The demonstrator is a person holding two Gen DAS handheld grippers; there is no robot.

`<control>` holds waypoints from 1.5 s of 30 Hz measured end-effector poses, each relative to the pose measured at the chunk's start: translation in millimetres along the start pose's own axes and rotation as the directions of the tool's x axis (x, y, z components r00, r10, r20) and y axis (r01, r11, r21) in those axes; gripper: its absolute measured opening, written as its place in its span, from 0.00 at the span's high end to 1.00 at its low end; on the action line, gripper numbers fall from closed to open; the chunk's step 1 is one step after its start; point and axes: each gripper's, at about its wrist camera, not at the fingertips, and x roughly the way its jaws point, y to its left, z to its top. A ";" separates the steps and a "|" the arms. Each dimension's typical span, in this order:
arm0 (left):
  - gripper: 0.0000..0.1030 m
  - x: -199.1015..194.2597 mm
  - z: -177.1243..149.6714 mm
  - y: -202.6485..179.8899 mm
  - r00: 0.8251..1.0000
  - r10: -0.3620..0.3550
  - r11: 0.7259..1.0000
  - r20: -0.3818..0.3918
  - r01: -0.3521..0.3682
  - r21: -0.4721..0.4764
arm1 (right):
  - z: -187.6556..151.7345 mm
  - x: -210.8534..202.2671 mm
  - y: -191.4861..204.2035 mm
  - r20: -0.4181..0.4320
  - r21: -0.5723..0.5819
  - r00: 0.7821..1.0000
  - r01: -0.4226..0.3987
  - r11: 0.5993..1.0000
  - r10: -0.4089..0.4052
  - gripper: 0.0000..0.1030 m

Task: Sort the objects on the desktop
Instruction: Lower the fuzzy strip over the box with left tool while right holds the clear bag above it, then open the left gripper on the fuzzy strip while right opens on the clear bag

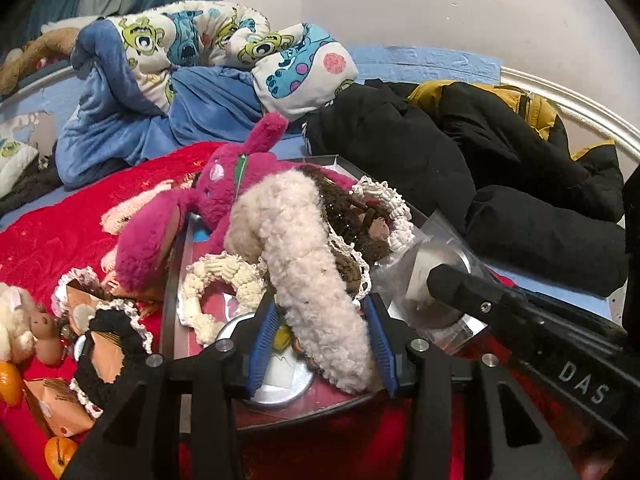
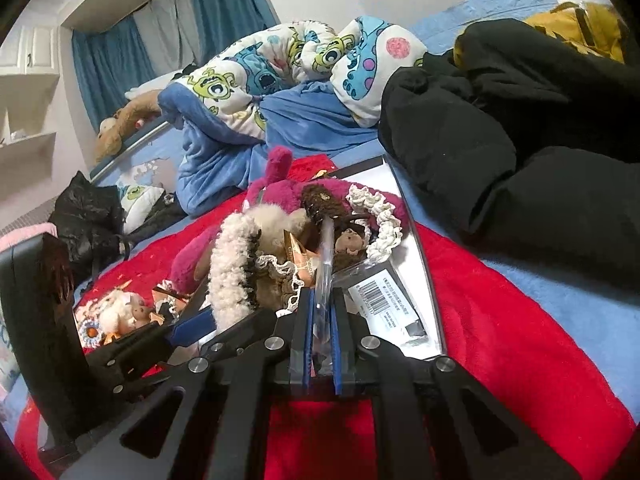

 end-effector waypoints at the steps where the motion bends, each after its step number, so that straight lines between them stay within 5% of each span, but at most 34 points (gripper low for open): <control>1: 0.56 -0.1 0.1 -0.5 1.000 0.001 1.000 0.002 -0.001 0.004 | -0.2 0.4 -0.5 -0.002 0.002 1.000 0.002 1.000 -0.002 0.90; 12: 0.48 -4.5 -0.1 0.5 1.000 0.008 1.000 0.027 -0.008 0.005 | 0.8 -1.7 -7.0 0.006 0.031 1.000 0.005 0.999 -0.005 0.89; 18: 0.16 -14.5 1.0 10.8 0.998 0.010 0.999 0.066 -0.007 -0.050 | 1.1 -6.8 -15.3 0.025 0.068 0.999 0.024 0.997 -0.026 0.82; 20: 0.00 -20.6 1.1 16.2 0.996 -0.001 0.997 0.093 0.008 -0.076 | 1.9 -9.3 -19.9 0.037 0.095 0.999 0.019 0.995 -0.023 0.71; 29: 0.00 -37.0 0.1 29.7 0.987 -0.016 0.990 0.162 0.038 -0.133 | 4.1 -18.4 -25.5 0.063 0.129 0.998 -0.010 0.992 0.002 0.40; 45: 0.00 -57.9 -0.8 46.8 0.968 -0.013 0.977 0.250 0.066 -0.204 | 5.9 -24.3 -15.7 0.095 0.195 0.995 0.008 0.981 -0.027 0.15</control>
